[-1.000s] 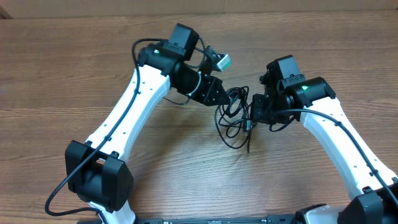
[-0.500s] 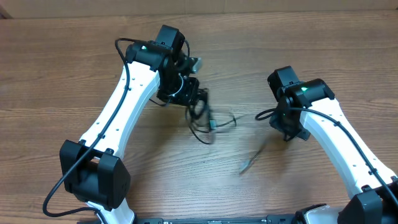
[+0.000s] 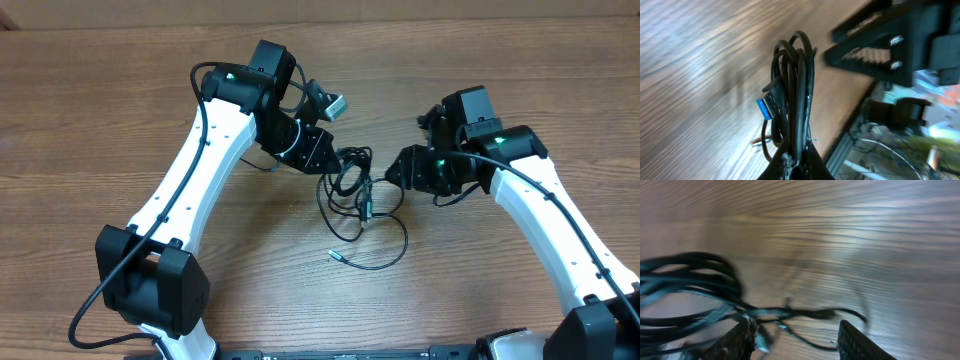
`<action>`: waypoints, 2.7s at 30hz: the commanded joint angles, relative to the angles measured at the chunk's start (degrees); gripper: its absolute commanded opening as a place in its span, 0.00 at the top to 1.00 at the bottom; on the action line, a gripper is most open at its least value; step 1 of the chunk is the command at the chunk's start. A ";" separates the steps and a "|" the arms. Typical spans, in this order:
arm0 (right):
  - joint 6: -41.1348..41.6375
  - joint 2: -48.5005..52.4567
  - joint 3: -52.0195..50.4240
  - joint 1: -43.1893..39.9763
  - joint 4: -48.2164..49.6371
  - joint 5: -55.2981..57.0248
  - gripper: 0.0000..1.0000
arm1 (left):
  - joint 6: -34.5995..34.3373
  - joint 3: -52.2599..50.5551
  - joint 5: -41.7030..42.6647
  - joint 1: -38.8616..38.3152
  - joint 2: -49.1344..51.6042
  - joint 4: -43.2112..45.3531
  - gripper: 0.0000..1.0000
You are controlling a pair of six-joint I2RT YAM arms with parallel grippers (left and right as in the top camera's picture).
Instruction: Untangle cables
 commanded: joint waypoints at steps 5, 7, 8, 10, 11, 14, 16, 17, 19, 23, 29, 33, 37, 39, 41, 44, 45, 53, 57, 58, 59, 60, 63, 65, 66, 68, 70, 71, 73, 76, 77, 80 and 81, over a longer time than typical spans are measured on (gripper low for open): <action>-5.11 0.07 -0.02 4.28 4.11 -5.75 0.49 | 4.96 1.27 13.68 -1.62 -1.70 0.07 0.96; -4.85 0.07 -0.02 4.35 5.14 -3.61 0.53 | 5.05 1.27 16.41 -1.70 -1.70 0.02 0.96; -4.83 0.07 -0.02 4.35 5.35 -2.84 0.64 | 5.01 1.27 16.98 -1.70 -1.70 0.02 0.96; -4.85 0.07 -0.02 4.35 5.44 -2.36 0.88 | 5.03 1.27 17.33 -1.70 -1.70 0.07 0.96; -4.83 0.07 -0.02 4.35 5.27 -2.38 0.96 | 5.03 1.27 17.16 -1.70 -1.70 0.20 0.96; -4.87 0.07 -0.02 4.35 1.70 -2.40 0.96 | 2.19 1.25 7.39 -1.70 -1.70 1.97 0.96; -4.87 0.07 -0.02 4.35 -0.35 -2.43 0.96 | -3.56 1.25 -2.12 -1.70 -1.70 3.15 0.96; -4.90 0.07 -0.02 4.35 -1.14 -2.43 0.96 | -6.21 1.25 -6.47 -1.70 -1.70 3.63 0.96; -4.90 0.07 -0.02 4.35 -2.47 -2.43 0.94 | -13.79 1.22 -16.98 -1.70 -1.70 4.28 0.96; -5.22 0.07 -0.02 4.35 -2.01 -5.01 0.95 | -16.26 1.03 -18.75 -1.84 -1.68 4.31 0.96; -12.44 0.07 0.02 4.35 -0.92 -18.53 0.96 | -16.68 -1.27 -19.98 -1.97 -1.57 4.26 0.96; -12.39 0.07 0.02 4.35 0.07 -19.65 0.96 | -14.64 -1.70 -15.69 -1.99 -1.57 4.13 0.42; -12.39 0.07 0.02 4.35 0.37 -19.63 0.96 | -5.33 -1.75 -4.04 -1.99 -1.57 3.87 0.44; -12.39 0.07 0.02 4.35 0.74 -19.56 0.96 | -4.59 -1.75 -3.48 -1.99 -1.57 3.54 0.55; -12.35 0.07 0.02 4.28 1.09 -18.75 0.96 | -4.11 -1.73 -3.21 -1.97 -1.57 3.15 0.58; -7.96 0.07 0.02 4.20 1.20 -11.08 0.96 | 1.14 -1.73 -0.02 -1.97 -1.57 0.87 0.61; -6.03 0.07 0.02 4.20 1.20 -8.39 0.96 | 1.68 -1.73 -0.02 -1.97 -1.57 0.55 0.62; 4.26 0.07 0.02 4.22 1.44 1.97 0.96 | 2.45 -1.73 1.64 -1.97 -1.57 0.22 0.62; 1.53 0.07 0.02 4.24 2.32 -4.46 0.96 | 2.43 -1.75 1.36 -1.97 -1.57 1.46 0.56; -0.74 0.07 0.02 4.24 2.82 -9.11 0.96 | 2.40 -1.77 -1.57 -1.99 -1.57 2.36 0.50; -0.76 0.07 0.02 4.24 2.93 -10.03 0.96 | 2.43 -1.81 -2.32 -1.99 -1.55 2.67 0.50; -0.76 0.07 0.02 4.24 2.97 -10.71 0.96 | 2.40 -1.86 -3.13 -1.99 -1.53 3.06 0.49; -2.32 0.07 0.02 4.26 3.32 -14.75 0.96 | 1.73 -2.64 -3.72 -1.99 -1.42 4.92 0.51; -4.00 0.07 0.02 4.26 3.37 -17.22 0.96 | 1.73 -3.72 -3.82 -1.99 -1.38 5.92 0.62; -5.11 0.07 0.02 4.24 3.34 -18.80 0.96 | 1.70 -4.00 -4.22 -1.99 -1.38 6.10 0.68; -5.35 0.07 0.02 4.24 3.34 -19.50 0.96 | -0.46 -4.46 -7.85 -1.97 -1.36 6.23 0.96; -5.33 0.07 0.02 4.24 3.34 -18.91 0.84 | -2.38 -4.46 -9.09 -1.95 -1.36 6.25 0.96; -5.31 0.07 0.02 4.24 3.06 -16.37 0.62 | -2.84 -4.44 -9.05 -1.86 -1.36 6.27 0.96; -3.45 0.07 0.02 4.24 1.49 -9.09 0.56 | -3.48 -4.26 -9.07 -1.68 -1.40 6.23 0.96; -2.84 0.07 0.02 4.24 -0.20 -3.80 0.58 | -4.28 -4.02 -8.96 -0.85 -2.05 6.14 0.96; -2.86 0.07 0.02 4.24 -0.17 -3.65 0.59 | -4.26 -3.87 -7.89 -0.76 -2.45 6.01 0.96; -2.86 0.07 0.02 4.26 0.72 -3.74 0.62 | -4.24 -3.87 -4.55 -0.74 -4.31 6.08 0.96; -2.91 0.07 0.02 4.26 0.74 -4.13 0.65 | -4.24 -3.87 -4.55 -0.79 -4.55 6.08 0.96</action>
